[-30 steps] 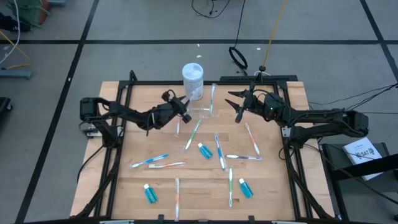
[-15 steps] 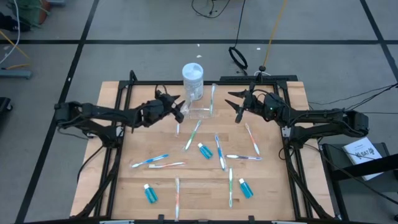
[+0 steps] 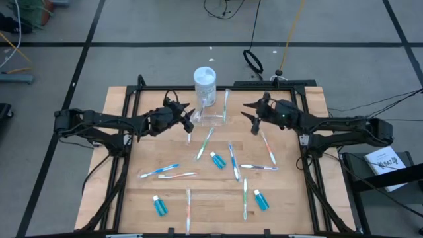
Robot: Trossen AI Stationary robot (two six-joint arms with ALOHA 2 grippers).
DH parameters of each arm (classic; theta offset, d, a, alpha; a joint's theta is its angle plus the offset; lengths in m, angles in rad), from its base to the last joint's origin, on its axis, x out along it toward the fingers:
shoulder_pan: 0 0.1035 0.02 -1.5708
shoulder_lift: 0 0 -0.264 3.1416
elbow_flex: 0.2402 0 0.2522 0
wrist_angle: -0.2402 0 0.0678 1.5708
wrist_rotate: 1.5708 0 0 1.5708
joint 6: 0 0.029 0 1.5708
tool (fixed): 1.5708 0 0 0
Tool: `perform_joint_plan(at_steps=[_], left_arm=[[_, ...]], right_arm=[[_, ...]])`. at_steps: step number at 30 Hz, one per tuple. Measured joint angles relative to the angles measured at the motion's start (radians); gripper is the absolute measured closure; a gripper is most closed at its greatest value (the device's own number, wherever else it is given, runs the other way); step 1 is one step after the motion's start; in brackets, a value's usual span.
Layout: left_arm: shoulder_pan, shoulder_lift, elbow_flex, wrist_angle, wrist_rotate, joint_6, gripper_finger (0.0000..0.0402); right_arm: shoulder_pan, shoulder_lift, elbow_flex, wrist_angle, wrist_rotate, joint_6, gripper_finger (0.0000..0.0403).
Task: Pick & Place toothbrushing station
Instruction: Put the orange toothbrush into the transparent organizer
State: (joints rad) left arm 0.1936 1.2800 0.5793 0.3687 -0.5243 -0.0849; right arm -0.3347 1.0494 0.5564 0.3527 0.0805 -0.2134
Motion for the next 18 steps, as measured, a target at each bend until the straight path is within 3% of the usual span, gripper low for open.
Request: perform_joint_plan(at_steps=[7, 14, 18], left_arm=[[0.0, 0.0, 0.0, -0.001, 0.0, 0.002, 0.0229], [0.0, 0.0, 0.0, -0.001, 0.0, 0.0, 0.0229], [0.0, 0.0, 0.0, -0.001, 0.0, 0.0, 0.0229]], right_arm=[[0.0, -0.095, 0.039, -0.476, 0.003, 0.153, 0.0246], [0.0, -0.116, 0.037, -0.789, 0.014, 0.312, 0.0246], [0.0, -0.114, -0.003, -0.859, 0.028, 0.401, 0.0246]])
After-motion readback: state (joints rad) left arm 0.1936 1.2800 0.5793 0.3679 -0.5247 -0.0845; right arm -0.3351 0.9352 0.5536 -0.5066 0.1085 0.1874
